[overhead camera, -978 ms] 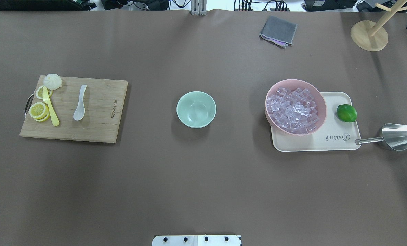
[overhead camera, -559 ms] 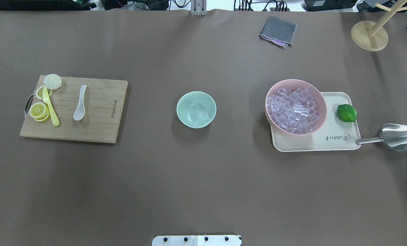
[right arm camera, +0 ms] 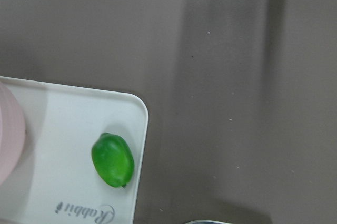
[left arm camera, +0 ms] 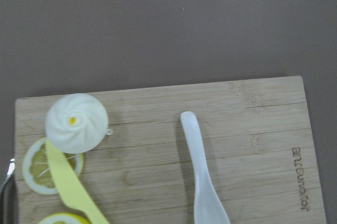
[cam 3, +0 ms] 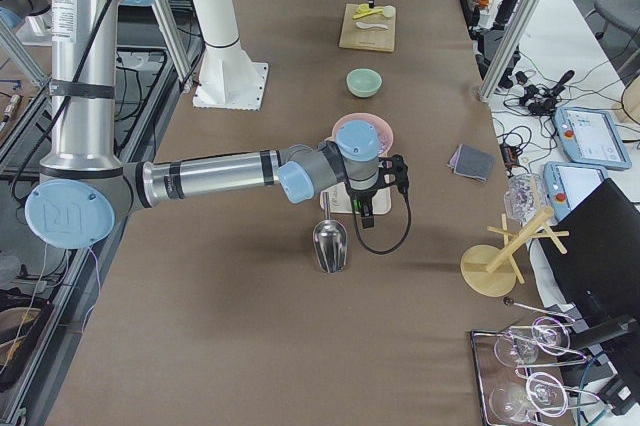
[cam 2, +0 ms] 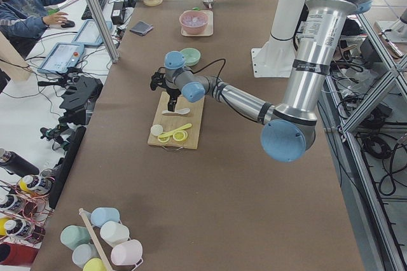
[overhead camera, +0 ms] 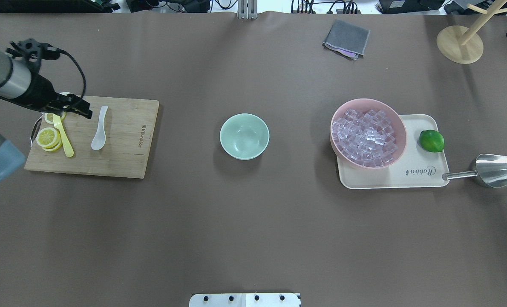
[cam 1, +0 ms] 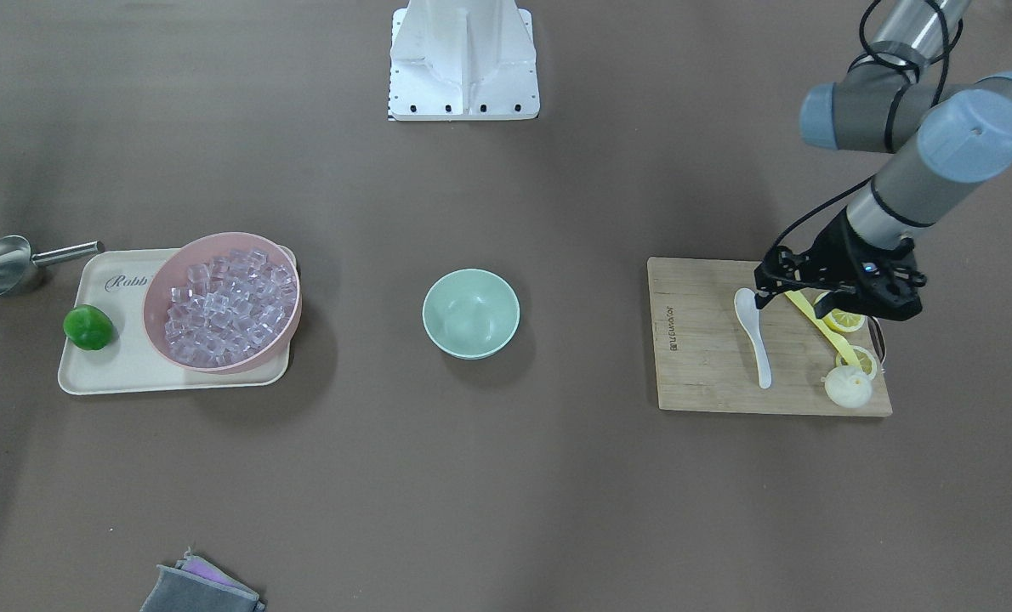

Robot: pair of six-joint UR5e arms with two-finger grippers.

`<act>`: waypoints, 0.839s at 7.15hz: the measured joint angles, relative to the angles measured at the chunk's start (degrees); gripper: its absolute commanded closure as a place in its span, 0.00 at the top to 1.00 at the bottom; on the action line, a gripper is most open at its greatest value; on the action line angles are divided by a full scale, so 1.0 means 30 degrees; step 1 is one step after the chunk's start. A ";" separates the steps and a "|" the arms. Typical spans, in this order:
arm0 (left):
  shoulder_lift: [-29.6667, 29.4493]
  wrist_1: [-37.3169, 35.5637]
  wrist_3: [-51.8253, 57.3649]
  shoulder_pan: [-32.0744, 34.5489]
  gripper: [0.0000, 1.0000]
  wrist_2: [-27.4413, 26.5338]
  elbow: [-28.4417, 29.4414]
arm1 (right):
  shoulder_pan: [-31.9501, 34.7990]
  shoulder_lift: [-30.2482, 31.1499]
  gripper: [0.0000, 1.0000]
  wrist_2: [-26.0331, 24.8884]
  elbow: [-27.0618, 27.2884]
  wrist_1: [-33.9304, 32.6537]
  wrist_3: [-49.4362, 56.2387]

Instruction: Put spoon and ice into bowl

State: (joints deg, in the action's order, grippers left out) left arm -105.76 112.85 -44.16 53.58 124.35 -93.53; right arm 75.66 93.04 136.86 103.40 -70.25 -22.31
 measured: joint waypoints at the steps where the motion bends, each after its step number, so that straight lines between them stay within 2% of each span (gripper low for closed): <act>1: -0.0420 0.0017 -0.0116 -0.0379 0.76 -0.0095 0.0780 | -0.0576 -0.0772 0.99 -0.0043 0.0063 0.0145 -0.1374; 3: -0.0687 0.0064 -0.0178 -0.0600 0.70 -0.0157 0.1499 | -0.1338 -0.1778 0.99 -0.0130 0.0127 0.0207 -0.3151; 4: -0.0826 0.0077 -0.0212 -0.0677 0.61 -0.0260 0.1782 | -0.1641 -0.2047 0.99 -0.0228 0.0189 0.0212 -0.3664; 6: -0.1087 0.0086 -0.0258 -0.0787 0.56 -0.0608 0.2221 | -0.2677 -0.2602 0.99 -0.0980 0.0494 0.0214 -0.5172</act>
State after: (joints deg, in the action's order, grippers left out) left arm -109.02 113.11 -44.93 51.22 122.53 -86.86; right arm 67.62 85.23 133.92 104.88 -69.61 -37.83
